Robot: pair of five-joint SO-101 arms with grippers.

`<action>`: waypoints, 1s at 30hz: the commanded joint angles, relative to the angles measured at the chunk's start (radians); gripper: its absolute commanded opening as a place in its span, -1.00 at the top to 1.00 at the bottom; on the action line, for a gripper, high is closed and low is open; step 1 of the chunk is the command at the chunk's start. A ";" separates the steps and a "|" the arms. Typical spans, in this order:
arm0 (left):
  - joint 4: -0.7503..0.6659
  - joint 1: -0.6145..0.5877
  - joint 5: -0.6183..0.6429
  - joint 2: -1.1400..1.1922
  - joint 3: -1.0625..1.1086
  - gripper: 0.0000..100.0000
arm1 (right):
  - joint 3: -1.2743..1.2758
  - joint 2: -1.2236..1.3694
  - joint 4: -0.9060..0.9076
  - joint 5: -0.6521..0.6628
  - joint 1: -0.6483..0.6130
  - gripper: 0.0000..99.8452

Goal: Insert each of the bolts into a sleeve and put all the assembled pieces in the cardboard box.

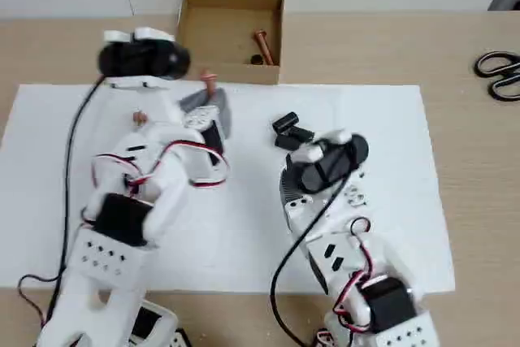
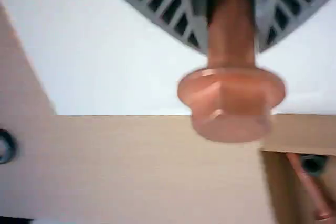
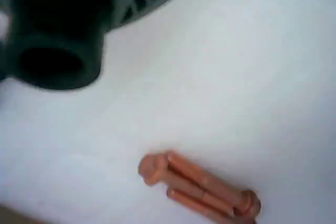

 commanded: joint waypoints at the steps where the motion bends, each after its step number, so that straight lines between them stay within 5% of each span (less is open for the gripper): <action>1: -0.080 0.049 0.012 -0.028 -0.001 0.99 | 0.130 -0.162 -0.090 -0.014 -0.007 0.99; 13: -0.086 0.215 0.009 -0.021 0.030 0.99 | 0.218 -0.236 -0.097 -0.017 -0.116 0.99; 20: -0.242 0.218 0.006 -0.029 0.191 0.99 | 0.198 -0.234 -0.090 -0.071 -0.116 0.99; 30: -0.252 0.218 -0.020 -0.031 0.228 0.99 | 0.198 -0.234 -0.088 -0.086 -0.114 0.99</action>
